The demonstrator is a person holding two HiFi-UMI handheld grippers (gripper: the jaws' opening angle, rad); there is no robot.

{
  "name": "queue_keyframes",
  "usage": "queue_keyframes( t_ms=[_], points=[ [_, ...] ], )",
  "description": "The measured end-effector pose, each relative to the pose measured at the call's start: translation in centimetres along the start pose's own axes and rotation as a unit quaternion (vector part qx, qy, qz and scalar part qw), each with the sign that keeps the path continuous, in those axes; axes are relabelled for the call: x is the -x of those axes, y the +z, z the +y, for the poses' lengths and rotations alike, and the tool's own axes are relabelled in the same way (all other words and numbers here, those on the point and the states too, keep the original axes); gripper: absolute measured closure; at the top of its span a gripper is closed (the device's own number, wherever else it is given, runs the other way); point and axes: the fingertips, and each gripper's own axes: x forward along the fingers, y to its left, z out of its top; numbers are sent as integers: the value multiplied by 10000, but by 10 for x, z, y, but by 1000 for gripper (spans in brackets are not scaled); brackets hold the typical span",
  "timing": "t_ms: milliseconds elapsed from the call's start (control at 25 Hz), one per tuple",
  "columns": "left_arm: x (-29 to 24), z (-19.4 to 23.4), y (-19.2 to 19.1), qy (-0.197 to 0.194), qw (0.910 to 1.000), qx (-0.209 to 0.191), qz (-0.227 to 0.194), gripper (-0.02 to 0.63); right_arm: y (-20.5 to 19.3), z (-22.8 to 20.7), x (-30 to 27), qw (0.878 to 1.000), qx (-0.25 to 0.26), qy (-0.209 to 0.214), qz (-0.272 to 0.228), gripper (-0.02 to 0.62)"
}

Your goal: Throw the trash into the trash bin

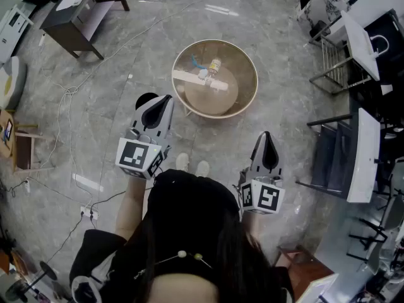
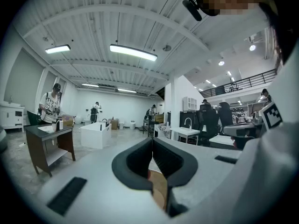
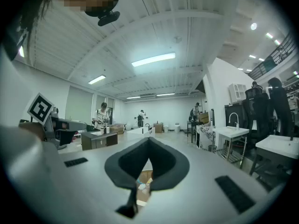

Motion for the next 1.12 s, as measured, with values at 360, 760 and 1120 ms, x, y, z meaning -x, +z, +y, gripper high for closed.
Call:
queue_keyframes(
  t_ms=[360, 760, 1120],
  points=[
    [2, 1, 3, 37, 10000, -1, -65, 598, -3, -5, 3, 10000, -4, -87, 25, 593],
    [15, 13, -2, 40, 9999, -123, -22, 598, -41, 16, -17, 9978, -424, 270, 443, 592],
    [51, 74, -24, 316, 9988, 354, -84, 598, -129, 68, -70, 9820, -850, 652, 1557, 437]
  ],
)
